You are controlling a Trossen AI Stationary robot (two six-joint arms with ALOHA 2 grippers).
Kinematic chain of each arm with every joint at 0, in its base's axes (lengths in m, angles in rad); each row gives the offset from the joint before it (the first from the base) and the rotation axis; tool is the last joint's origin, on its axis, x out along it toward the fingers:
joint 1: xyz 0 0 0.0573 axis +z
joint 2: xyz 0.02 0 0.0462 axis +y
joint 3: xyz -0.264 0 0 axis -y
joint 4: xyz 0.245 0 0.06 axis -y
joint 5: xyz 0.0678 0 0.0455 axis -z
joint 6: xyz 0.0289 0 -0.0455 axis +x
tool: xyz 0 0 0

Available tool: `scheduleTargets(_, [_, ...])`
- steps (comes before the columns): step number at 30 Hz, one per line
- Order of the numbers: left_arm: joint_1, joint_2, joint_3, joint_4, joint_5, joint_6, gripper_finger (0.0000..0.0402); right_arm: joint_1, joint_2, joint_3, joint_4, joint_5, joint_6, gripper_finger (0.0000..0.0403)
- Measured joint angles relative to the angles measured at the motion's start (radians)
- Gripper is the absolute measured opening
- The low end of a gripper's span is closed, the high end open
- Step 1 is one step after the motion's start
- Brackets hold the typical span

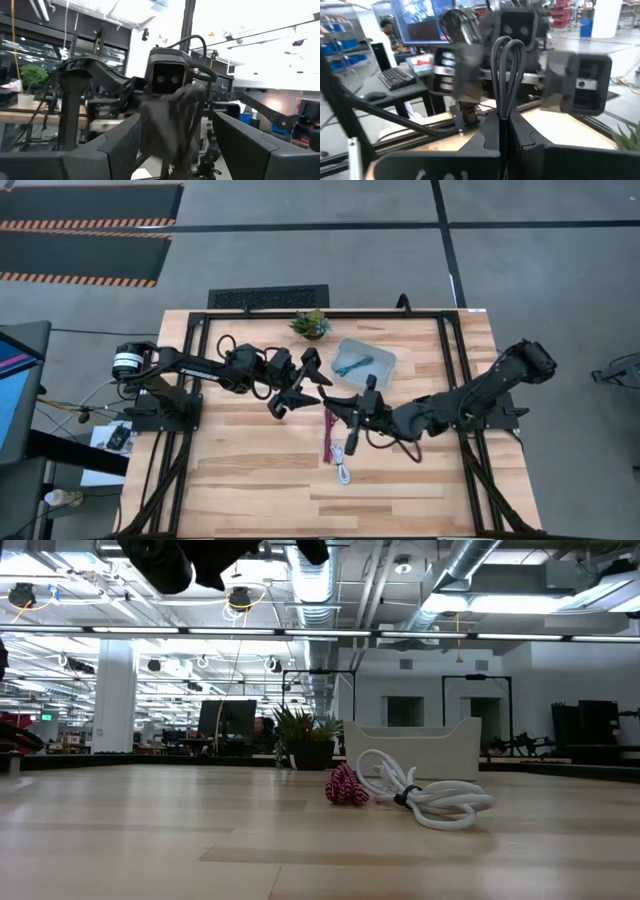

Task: Pick and place USB-C Cables
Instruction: Put the black charger cable into the white bin

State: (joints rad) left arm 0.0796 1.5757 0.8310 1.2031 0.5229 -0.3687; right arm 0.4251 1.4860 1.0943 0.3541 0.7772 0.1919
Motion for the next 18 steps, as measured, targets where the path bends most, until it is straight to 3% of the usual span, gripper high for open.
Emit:
scheduleTargets(10, [-0.008, 0.0, 0.021, -0.061, -0.012, 0.035, 0.0234, 0.014, -0.011, 0.0, 0.005, 0.008, -0.023, 0.0012])
scheduleTargets(18, [-0.008, 0.0, 0.021, -0.064, -0.014, 0.053, 0.0151, 0.004, -0.009, 0.0, 0.0, 0.01, -0.025, 0.0012])
